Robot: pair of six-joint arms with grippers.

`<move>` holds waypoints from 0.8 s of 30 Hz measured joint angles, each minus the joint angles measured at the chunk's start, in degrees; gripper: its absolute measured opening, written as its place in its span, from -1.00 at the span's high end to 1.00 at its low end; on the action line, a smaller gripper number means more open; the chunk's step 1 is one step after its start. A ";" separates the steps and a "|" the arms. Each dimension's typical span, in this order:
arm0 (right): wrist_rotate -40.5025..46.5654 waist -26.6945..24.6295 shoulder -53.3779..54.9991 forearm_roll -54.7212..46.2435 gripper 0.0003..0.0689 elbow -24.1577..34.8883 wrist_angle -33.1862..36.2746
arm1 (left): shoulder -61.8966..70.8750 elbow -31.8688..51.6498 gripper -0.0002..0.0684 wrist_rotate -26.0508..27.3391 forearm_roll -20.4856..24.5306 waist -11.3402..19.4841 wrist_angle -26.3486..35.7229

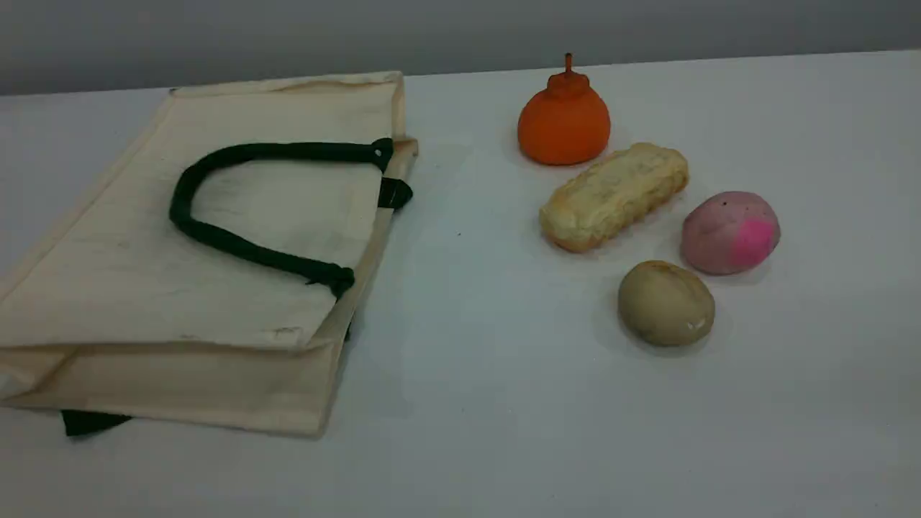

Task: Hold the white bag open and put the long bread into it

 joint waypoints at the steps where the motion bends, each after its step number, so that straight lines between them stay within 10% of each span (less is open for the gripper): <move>1: -0.78 0.00 0.00 0.79 0.04 -0.06 -0.13 | 1.13 -0.50 -0.69 0.68 -0.05 0.00 -0.54; 24: -15.88 0.00 30.84 18.85 0.04 -1.15 -22.45 | 43.49 -12.45 -0.69 -4.62 -1.33 0.00 -14.39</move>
